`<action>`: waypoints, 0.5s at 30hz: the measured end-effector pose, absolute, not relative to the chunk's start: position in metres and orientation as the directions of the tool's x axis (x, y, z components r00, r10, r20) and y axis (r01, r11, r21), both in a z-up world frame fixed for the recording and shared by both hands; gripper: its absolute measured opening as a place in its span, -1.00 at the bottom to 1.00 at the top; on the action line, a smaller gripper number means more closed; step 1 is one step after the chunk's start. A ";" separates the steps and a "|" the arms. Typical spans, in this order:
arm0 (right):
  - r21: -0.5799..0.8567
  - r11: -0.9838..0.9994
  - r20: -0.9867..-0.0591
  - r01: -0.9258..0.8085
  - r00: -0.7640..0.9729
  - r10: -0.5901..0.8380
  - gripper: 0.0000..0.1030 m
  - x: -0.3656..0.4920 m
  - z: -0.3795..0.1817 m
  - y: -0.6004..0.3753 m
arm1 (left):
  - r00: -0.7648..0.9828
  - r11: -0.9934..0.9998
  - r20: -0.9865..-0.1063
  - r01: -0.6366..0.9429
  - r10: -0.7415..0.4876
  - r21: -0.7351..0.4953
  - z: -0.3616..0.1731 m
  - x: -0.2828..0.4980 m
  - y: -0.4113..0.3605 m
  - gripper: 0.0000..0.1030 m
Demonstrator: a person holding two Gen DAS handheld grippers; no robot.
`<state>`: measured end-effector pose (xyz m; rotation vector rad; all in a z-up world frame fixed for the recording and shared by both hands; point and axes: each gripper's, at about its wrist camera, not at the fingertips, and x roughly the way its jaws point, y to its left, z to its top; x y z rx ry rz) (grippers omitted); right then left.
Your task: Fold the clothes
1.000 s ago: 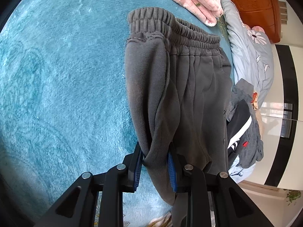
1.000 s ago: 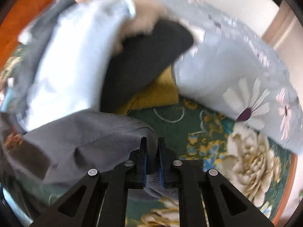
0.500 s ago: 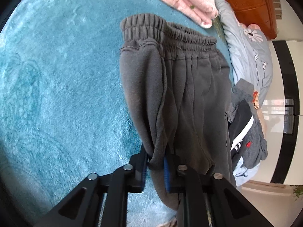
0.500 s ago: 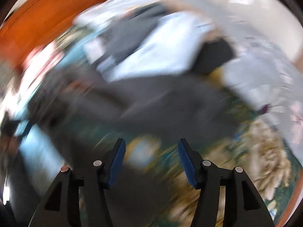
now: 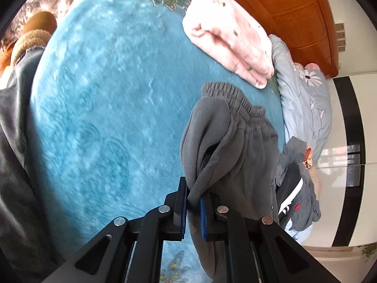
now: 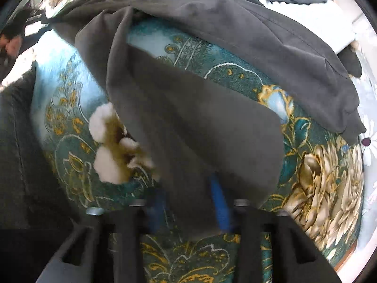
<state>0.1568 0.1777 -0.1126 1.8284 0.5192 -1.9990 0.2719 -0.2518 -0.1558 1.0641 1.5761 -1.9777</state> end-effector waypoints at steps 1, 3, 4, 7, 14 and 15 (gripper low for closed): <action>0.005 -0.865 -0.996 0.503 -0.073 -0.049 -0.61 0.153 -0.107 0.179 | -0.640 -0.289 -0.753 0.700 0.153 -0.653 -0.157 0.273 -0.252 -0.81; 0.124 -0.876 -0.986 0.467 -0.038 -0.160 -0.78 0.144 -0.089 0.184 | -0.655 -0.290 -0.738 0.684 0.162 -0.670 -0.158 0.275 -0.252 -0.81; 0.200 -0.873 -0.972 0.444 -0.019 -0.232 -0.78 0.140 -0.079 0.187 | -0.668 -0.285 -0.726 0.672 0.167 -0.684 -0.160 0.277 -0.251 -0.81; 0.520 -0.774 -0.829 0.362 -0.005 -0.560 -0.79 0.127 -0.041 0.212 | -0.703 -0.266 -0.688 0.639 0.178 -0.722 -0.167 0.284 -0.251 -0.81; 0.234 -0.949 -0.965 0.211 -0.071 -0.254 -0.79 0.070 -0.100 0.258 | -0.701 -0.260 -0.686 0.638 0.194 -0.725 -0.184 0.290 -0.245 -0.81; 0.213 -0.958 -0.971 0.192 -0.070 -0.230 -0.79 0.066 -0.110 0.258 | -0.698 -0.267 -0.688 0.637 0.197 -0.723 -0.186 0.291 -0.244 -0.81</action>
